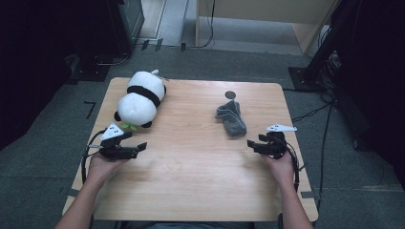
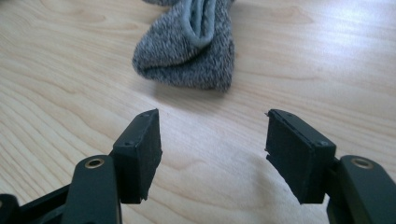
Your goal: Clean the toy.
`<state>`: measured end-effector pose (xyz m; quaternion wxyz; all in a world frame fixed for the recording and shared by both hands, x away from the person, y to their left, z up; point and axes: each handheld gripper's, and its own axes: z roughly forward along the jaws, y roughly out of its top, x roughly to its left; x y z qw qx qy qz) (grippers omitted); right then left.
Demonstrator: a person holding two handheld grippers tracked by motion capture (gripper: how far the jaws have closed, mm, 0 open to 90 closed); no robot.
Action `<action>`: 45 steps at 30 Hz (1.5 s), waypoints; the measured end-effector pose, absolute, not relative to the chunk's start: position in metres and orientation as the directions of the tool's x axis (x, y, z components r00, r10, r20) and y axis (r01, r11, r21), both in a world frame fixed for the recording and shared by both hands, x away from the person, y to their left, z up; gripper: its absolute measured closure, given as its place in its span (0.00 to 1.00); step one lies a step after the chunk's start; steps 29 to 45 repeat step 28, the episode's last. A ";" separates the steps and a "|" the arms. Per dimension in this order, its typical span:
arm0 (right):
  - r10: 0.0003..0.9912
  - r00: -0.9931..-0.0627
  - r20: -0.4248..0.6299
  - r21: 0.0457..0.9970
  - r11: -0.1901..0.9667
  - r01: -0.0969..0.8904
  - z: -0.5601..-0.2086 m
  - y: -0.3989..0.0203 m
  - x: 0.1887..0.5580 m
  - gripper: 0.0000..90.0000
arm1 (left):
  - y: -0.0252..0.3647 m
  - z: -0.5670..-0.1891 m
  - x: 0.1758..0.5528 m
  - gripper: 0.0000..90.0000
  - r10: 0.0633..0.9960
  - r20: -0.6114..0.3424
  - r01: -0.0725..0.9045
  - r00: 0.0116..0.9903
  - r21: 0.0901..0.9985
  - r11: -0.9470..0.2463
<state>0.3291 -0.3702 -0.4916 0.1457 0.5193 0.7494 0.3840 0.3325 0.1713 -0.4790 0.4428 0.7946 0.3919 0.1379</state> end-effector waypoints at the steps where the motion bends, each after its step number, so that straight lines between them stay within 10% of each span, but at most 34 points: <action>1: 0.890 -0.420 0.179 0.727 0.169 0.666 -0.493 -0.371 0.328 0.40 | 0.171 -0.480 0.332 0.19 0.742 -0.131 0.501 0.657 0.811 -0.301; 45: 0.888 -0.446 0.112 0.741 0.224 0.633 -0.519 -0.379 0.325 0.42 | 0.152 -0.513 0.333 0.26 0.702 -0.075 0.533 0.708 0.709 -0.462</action>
